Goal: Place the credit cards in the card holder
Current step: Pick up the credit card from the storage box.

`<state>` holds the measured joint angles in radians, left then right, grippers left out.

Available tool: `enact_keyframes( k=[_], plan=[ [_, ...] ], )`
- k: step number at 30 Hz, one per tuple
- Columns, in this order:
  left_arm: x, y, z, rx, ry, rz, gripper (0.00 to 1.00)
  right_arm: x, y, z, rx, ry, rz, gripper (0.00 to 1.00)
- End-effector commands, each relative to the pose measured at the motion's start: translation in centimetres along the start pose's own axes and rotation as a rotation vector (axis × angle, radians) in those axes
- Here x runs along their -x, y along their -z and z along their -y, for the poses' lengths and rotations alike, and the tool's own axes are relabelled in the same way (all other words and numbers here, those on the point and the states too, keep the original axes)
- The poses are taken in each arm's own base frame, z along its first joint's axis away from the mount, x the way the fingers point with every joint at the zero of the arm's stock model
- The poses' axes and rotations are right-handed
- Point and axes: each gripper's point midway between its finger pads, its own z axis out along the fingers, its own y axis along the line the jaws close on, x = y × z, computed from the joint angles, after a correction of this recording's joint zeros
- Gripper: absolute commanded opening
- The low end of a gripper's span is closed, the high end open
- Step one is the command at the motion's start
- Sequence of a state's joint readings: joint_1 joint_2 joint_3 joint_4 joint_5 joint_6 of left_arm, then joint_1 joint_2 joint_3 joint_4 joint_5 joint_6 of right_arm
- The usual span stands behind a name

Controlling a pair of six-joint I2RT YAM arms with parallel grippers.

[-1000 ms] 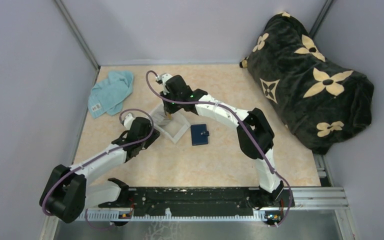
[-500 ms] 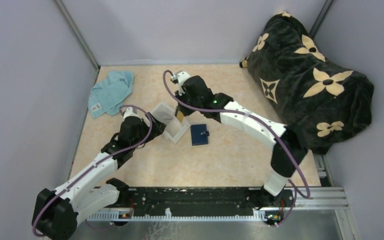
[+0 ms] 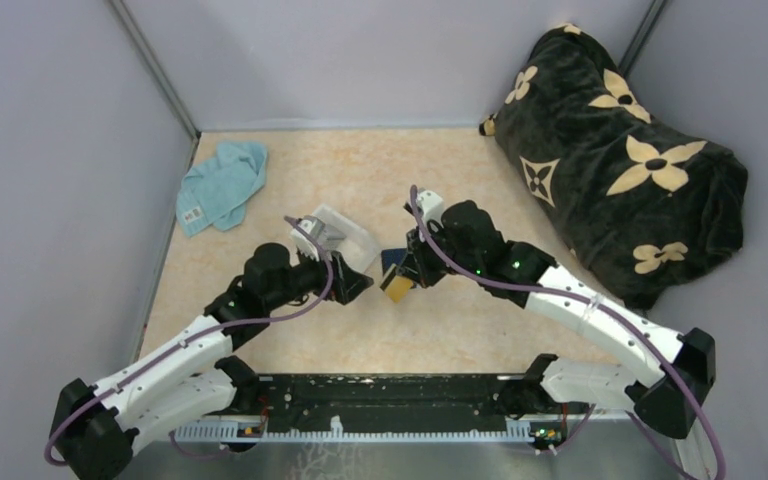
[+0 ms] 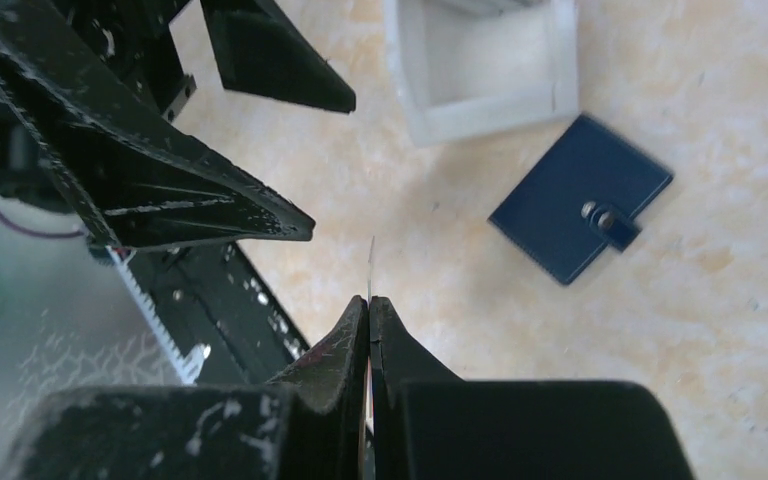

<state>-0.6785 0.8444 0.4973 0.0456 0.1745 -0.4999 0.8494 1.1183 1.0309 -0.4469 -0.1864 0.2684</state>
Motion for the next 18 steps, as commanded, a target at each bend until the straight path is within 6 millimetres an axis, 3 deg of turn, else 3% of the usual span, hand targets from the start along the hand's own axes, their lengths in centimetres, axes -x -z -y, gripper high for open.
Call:
enact_keyframes(
  k=[1,8,18],
  plan=[
    [-0.1,0.2,4.0,-0.160,-0.145,-0.037,0.99,-1.2,2.1,-2.2,0.100,-0.056,0.016,0.00],
    [-2.8,0.6,7.6,-0.342,-0.229,-0.146,0.97,-4.0,2.9,-2.7,0.156,-0.102,-0.030,0.00],
    [-5.2,0.1,9.3,-0.445,-0.251,-0.239,0.95,-5.0,2.6,-2.5,0.269,-0.191,-0.042,0.00]
  ],
)
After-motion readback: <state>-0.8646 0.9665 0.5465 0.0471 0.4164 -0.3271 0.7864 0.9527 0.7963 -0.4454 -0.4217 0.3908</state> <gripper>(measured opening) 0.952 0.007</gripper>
